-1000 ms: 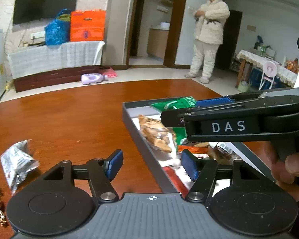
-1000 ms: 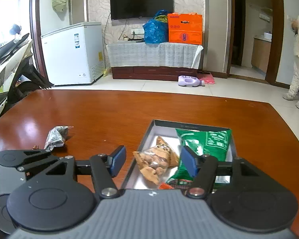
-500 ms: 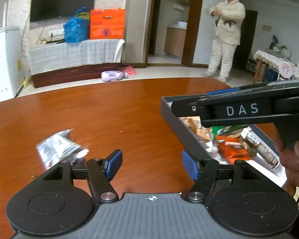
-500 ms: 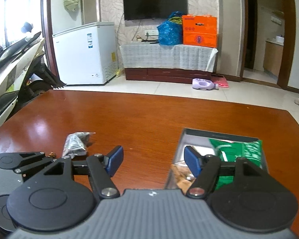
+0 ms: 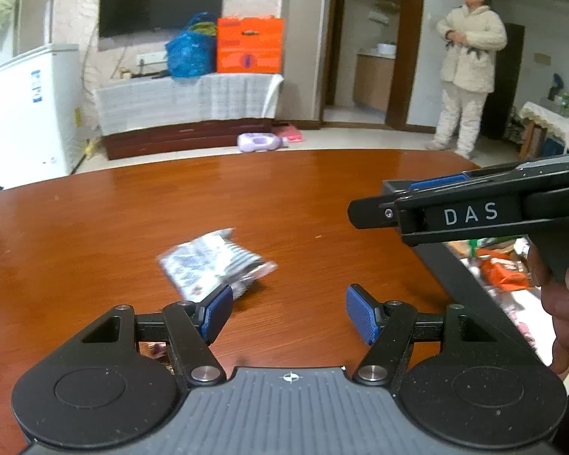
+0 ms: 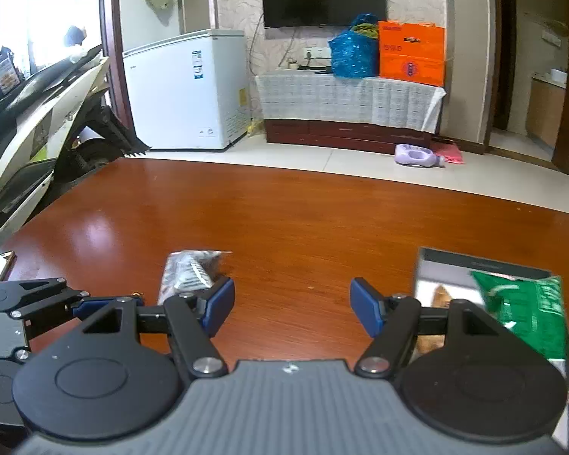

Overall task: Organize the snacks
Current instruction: 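Move both open grippers back from the box toward the remaining table snacks, then close the right gripper on the clear snack bag while the left gripper grasps the foil chocolate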

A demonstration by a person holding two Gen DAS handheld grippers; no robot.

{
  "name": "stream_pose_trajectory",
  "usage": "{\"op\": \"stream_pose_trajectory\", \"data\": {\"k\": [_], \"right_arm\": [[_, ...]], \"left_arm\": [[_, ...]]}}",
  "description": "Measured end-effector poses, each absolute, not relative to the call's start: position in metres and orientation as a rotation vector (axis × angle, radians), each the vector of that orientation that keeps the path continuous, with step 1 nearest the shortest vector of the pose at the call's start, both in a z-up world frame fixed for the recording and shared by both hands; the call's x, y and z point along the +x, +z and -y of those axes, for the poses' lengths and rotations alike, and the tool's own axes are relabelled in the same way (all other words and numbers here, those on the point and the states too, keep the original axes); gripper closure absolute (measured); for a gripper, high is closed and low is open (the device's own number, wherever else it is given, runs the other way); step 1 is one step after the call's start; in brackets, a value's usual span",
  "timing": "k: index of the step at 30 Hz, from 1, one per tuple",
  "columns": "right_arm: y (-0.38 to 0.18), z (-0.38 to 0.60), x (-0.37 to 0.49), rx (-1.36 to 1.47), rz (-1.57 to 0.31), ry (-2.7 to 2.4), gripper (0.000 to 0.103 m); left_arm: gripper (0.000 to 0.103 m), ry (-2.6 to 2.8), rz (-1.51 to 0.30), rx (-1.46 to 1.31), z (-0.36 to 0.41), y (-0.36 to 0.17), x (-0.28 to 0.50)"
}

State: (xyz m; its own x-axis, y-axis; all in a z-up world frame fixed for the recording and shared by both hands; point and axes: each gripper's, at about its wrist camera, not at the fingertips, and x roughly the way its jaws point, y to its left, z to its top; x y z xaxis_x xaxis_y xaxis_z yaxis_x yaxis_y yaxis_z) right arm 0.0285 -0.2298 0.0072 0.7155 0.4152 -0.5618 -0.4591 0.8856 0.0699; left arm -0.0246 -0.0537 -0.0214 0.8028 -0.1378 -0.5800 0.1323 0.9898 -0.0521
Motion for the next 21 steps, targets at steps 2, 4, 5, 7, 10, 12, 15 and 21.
{"op": "stream_pose_trajectory", "data": {"k": [2, 4, 5, 7, 10, 12, 15, 21], "right_arm": [[0.005, 0.219, 0.03, -0.077, -0.606, 0.495, 0.035], [0.004, 0.208, 0.032, -0.076, -0.611, 0.508, 0.035], [0.002, 0.202, 0.034, -0.074, -0.614, 0.514, 0.035], [0.0, 0.19, 0.036, -0.068, -0.619, 0.525, 0.035], [-0.005, 0.174, 0.041, -0.065, -0.629, 0.54, 0.035], [-0.008, 0.164, 0.045, -0.064, -0.635, 0.55, 0.035], [-0.012, 0.152, 0.05, -0.068, -0.642, 0.561, 0.035], [-0.018, 0.133, 0.055, -0.073, -0.648, 0.579, 0.035]], "left_arm": [[0.036, -0.121, -0.627, -0.016, 0.044, -0.022, -0.026], [0.036, -0.096, -0.63, -0.021, 0.035, -0.022, -0.028], [0.036, -0.086, -0.631, -0.023, 0.032, -0.021, -0.028], [0.035, -0.06, -0.634, -0.026, 0.022, -0.022, -0.031], [0.035, -0.03, -0.645, -0.034, 0.012, -0.023, -0.033], [0.035, -0.018, -0.651, -0.04, 0.006, -0.024, -0.035], [0.035, -0.01, -0.656, -0.043, 0.0, -0.025, -0.037], [0.034, 0.006, -0.666, -0.043, -0.008, -0.03, -0.038]]}}
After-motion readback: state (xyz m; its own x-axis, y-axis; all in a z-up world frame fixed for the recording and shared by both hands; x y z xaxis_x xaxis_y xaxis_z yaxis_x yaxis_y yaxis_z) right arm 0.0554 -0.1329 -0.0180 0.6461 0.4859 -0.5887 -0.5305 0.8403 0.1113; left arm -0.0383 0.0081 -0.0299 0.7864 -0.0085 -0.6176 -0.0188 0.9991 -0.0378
